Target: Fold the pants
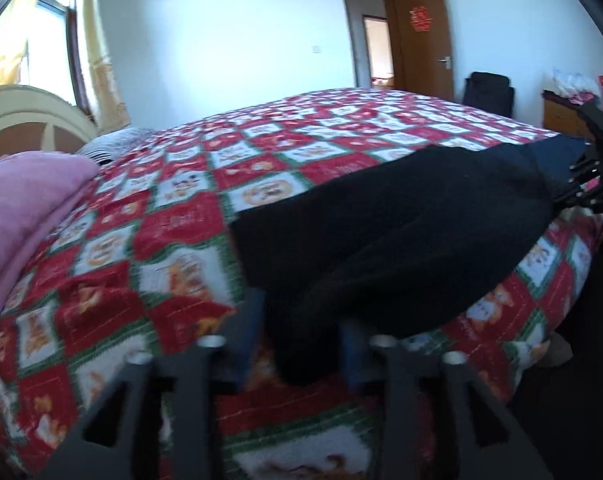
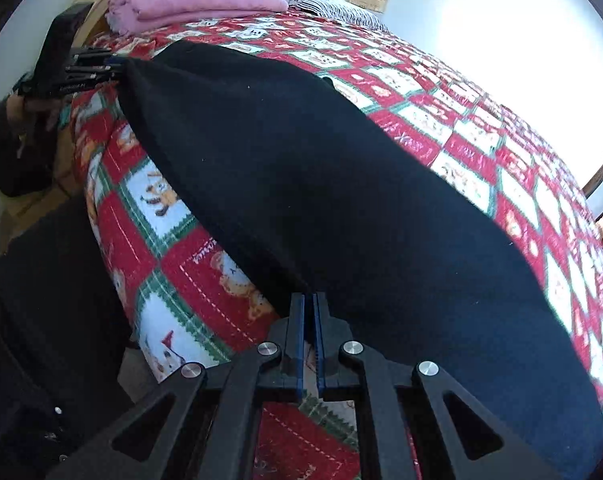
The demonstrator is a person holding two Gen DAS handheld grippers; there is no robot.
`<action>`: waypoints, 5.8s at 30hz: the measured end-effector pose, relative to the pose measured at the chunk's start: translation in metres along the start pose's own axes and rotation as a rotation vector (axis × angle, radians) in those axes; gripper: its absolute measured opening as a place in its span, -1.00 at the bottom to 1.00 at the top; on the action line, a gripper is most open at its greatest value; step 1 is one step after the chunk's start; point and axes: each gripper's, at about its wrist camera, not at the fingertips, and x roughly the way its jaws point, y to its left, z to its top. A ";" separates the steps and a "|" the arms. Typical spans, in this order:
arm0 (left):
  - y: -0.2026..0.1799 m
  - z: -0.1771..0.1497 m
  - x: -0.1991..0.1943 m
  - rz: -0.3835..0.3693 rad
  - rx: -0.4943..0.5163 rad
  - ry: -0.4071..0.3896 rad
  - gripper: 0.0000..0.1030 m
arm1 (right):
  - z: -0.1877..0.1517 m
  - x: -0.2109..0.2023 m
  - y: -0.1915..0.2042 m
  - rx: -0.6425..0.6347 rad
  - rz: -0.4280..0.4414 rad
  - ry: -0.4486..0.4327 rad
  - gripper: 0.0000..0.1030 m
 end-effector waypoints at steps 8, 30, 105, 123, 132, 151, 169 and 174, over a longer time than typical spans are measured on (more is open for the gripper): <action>0.024 -0.026 -0.017 0.156 0.068 0.069 0.36 | -0.007 -0.026 -0.016 0.058 0.102 0.010 -0.05; -0.041 0.028 0.038 -0.185 -0.199 -0.070 0.55 | 0.135 0.052 -0.078 0.472 0.275 -0.154 -0.05; -0.335 0.134 0.071 -0.560 0.304 0.033 -0.79 | -0.254 -0.207 -0.309 1.238 -0.398 -0.364 -0.88; -0.334 0.112 0.071 -0.629 0.284 0.077 -0.79 | -0.294 -0.204 -0.295 1.276 -0.404 -0.340 -0.88; -0.322 0.109 0.051 -0.598 0.278 0.044 -0.51 | -0.294 -0.224 -0.283 1.280 -0.512 -0.352 -0.57; -0.222 0.076 0.063 -0.342 0.070 0.036 0.15 | -0.065 -0.073 -0.094 0.576 0.086 -0.214 0.04; -0.197 0.056 0.037 -0.334 0.009 -0.012 0.28 | -0.020 -0.010 -0.057 0.503 0.166 -0.089 0.03; -0.163 0.058 0.030 -0.244 -0.031 -0.042 0.28 | -0.025 0.001 -0.031 0.383 0.082 -0.049 0.03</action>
